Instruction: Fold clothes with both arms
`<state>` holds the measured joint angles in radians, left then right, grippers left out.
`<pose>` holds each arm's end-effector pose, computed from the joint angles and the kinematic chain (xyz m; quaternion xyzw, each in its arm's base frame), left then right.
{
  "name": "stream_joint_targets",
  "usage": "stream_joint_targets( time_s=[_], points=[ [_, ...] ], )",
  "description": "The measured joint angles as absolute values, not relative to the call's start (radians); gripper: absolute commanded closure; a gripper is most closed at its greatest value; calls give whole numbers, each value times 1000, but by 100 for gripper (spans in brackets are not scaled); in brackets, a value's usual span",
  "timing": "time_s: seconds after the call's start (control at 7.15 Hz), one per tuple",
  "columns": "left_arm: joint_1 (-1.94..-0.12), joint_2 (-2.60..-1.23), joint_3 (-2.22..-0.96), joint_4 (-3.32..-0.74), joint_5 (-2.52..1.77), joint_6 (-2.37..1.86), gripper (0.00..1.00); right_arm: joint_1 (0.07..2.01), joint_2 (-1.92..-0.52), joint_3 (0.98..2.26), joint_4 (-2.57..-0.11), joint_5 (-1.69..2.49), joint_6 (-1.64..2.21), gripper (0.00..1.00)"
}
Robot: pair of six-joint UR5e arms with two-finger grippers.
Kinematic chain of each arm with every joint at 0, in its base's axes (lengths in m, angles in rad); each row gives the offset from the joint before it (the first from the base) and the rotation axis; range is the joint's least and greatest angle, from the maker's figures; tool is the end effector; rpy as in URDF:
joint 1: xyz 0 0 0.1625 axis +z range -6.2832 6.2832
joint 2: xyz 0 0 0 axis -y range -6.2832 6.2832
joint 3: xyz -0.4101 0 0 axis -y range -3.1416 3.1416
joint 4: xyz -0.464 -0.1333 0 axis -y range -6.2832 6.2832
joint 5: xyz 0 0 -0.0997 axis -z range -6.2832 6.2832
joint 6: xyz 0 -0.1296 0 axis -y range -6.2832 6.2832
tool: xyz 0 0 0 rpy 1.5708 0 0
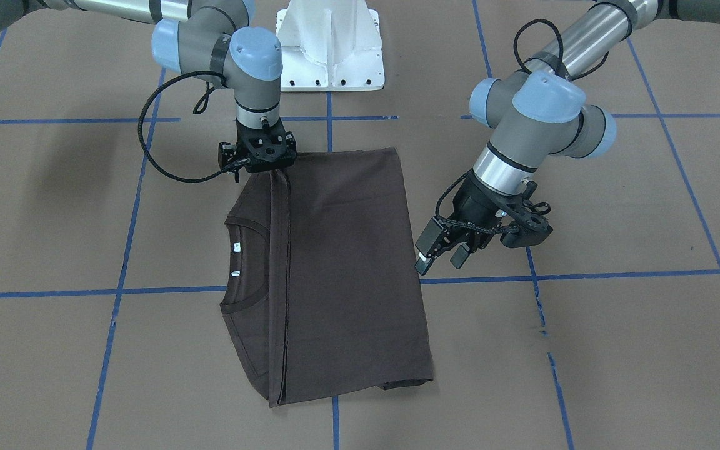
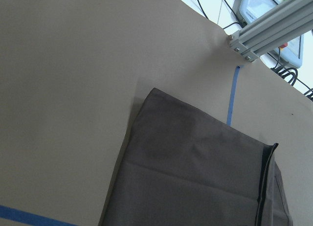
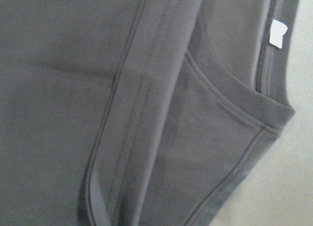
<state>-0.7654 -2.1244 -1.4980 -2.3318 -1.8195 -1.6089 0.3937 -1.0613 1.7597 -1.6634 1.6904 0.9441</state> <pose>0.4908 -0.6122 0.2430 0.1110 0.5754 -0.2492 0.7710 -0.6110 -0.3814 0.2712 0.0956 -0.2877 -0.1285 0.9442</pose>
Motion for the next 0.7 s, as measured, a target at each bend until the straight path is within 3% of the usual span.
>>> stream_joint_targets(
  time_s=[0.42, 0.7],
  points=[
    [-765, -2120, -1503, -2336, -1819, -1613, 10, 429, -1234, 1883, -1663, 1700, 868, 0],
    [-765, -2120, -1506, -2335, -1819, -1615, 10, 427, -1256, 1932, -1685, 1698, 870, 0]
  ],
)
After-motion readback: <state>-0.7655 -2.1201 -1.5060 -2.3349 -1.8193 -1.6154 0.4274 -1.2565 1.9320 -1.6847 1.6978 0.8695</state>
